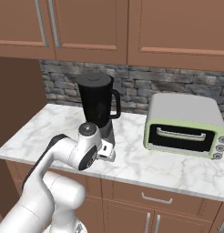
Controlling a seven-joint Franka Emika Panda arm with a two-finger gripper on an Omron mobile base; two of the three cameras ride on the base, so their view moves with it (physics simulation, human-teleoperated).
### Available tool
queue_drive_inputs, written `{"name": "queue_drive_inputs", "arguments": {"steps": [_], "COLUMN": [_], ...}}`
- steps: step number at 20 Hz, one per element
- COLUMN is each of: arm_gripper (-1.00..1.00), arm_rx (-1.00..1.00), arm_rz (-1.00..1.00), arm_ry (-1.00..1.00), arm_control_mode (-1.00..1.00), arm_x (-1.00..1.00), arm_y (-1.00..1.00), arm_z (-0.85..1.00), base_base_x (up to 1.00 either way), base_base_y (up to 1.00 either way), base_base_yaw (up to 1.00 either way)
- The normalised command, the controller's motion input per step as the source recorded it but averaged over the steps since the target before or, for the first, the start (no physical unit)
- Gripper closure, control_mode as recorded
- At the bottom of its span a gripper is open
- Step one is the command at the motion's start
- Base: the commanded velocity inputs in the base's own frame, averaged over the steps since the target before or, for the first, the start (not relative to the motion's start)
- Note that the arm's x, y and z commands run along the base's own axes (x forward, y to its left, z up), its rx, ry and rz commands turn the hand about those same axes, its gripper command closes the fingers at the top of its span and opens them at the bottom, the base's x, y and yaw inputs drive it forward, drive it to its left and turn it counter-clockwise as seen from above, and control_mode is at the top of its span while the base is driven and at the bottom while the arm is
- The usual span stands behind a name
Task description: Grab the garlic and lemon from the fridge, place them in the blender, close the lid, and turn on the blender to create a marinade.
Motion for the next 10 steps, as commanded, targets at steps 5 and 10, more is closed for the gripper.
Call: {"name": "queue_drive_inputs", "arguments": {"steps": [5, 10], "arm_gripper": [1.0, 1.0], "arm_rx": [0.0, 0.0], "arm_rz": [0.0, 0.0], "arm_ry": [0.0, 0.06], "arm_control_mode": [-1.0, -1.0], "arm_x": [0.56, 0.19], "arm_y": [0.0, 0.15], "arm_z": [-0.48, -0.68], "base_base_x": [0.0, 0.0], "base_base_y": [0.0, 0.0], "base_base_yaw": [0.0, 0.0]}}
